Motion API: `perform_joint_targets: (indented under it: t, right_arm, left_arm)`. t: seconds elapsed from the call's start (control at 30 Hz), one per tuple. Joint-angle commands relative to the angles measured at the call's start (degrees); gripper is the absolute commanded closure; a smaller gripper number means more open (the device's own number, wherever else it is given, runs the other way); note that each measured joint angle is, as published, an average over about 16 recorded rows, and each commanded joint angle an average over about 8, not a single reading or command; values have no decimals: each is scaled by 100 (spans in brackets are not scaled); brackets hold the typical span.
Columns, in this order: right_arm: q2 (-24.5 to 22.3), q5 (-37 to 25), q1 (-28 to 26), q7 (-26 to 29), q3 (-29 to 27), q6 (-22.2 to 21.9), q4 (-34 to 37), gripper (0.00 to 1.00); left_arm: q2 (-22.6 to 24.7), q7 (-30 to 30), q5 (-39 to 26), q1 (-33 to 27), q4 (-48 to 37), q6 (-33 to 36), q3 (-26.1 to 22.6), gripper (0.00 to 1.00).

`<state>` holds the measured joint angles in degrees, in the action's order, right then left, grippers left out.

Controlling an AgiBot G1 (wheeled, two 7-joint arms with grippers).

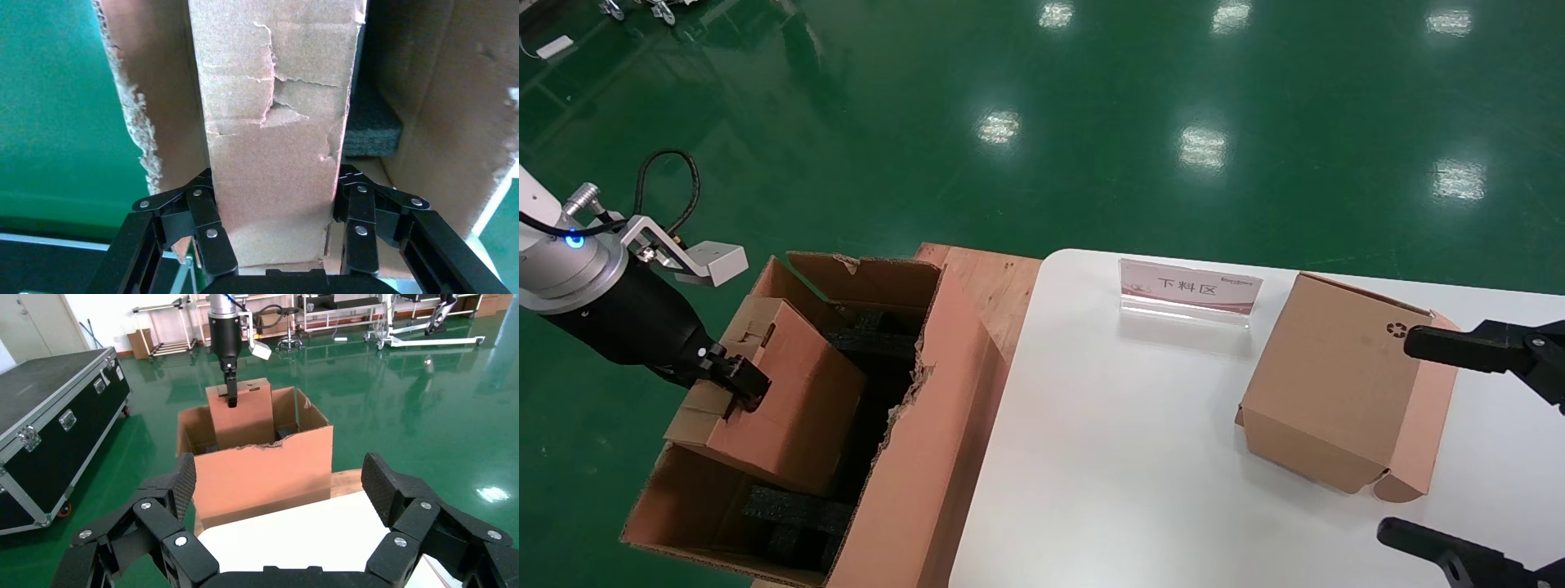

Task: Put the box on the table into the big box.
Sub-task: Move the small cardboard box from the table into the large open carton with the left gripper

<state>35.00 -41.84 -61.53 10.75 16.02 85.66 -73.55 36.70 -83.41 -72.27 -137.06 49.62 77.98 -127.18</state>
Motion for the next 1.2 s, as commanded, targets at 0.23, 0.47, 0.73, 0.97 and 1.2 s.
perform_joint_targets:
  t: [0.23, 0.47, 0.73, 0.97, 1.2]
  right_arm:
    - [0, 0, 0, 0, 0, 0, 0, 0]
    - [0, 0, 0, 0, 0, 0, 0, 0]
    - [0, 0, 0, 0, 0, 0, 0, 0]
    - [0, 0, 0, 0, 0, 0, 0, 0]
    - [0, 0, 0, 0, 0, 0, 0, 0]
  left_arm:
    - [-47, 26, -173, 241, -72, -382, -17, 100]
    - [-105, -20, -399, 577, -79, -884, -40, 100]
    - [-80, -270, -603, 916, -13, -1287, -109, 100]
    - [-22, -470, -693, 1075, 58, -1435, -147, 100]
    - [19, -614, -750, 1165, 120, -1515, -176, 100]
